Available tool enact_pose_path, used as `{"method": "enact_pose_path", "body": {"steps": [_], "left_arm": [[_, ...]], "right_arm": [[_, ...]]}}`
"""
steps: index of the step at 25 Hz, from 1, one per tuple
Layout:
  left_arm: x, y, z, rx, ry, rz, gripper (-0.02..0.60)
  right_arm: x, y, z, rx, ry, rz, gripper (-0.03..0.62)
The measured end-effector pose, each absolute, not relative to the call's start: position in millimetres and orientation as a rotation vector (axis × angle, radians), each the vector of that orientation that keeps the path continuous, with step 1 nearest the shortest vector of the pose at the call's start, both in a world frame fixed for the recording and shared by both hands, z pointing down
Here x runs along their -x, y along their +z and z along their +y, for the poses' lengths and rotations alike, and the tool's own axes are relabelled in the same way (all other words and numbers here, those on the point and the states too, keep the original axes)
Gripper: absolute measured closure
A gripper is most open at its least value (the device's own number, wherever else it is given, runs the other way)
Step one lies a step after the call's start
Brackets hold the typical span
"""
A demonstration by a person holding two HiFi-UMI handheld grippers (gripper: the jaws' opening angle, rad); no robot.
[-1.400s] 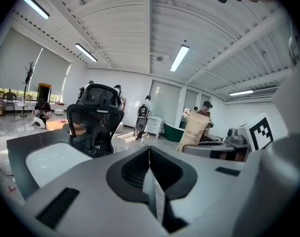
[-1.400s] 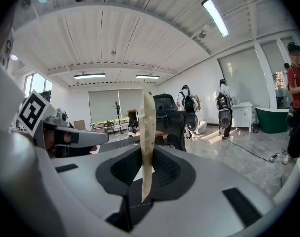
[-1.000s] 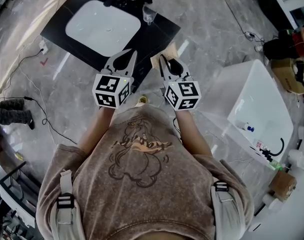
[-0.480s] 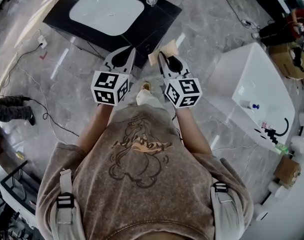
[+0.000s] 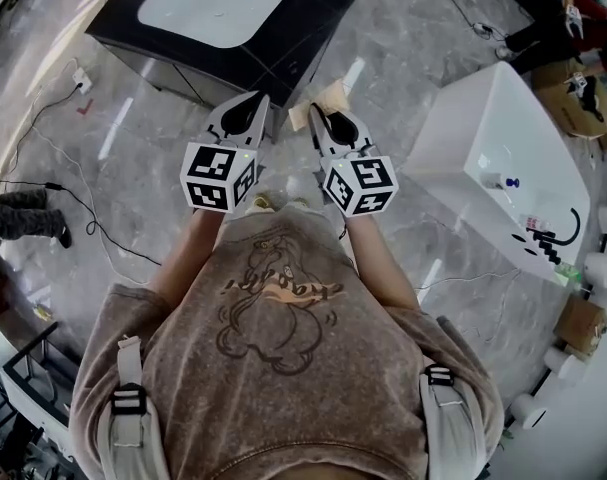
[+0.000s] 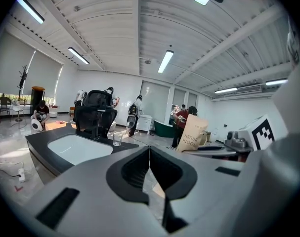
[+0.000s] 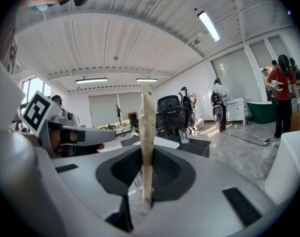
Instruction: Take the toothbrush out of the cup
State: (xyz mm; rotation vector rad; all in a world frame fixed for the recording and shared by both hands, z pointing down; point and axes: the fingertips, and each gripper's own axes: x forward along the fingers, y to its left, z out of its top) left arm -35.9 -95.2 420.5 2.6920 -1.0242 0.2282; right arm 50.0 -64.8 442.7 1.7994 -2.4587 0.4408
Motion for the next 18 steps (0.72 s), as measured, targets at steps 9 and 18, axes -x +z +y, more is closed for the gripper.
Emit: {"method": "enact_pose_path", "body": {"steps": [9, 18], "left_arm": [[31, 418, -74, -2.693, 0.222, -1.056, 0.565], [19, 422, -50, -2.676, 0.222, -1.065, 0.565]], "right_arm": [[-56, 434, -46, -1.809, 0.415, -2.47, 0.517], [-66, 433, -27, -1.798, 0.389, -2.478, 0.519]]}}
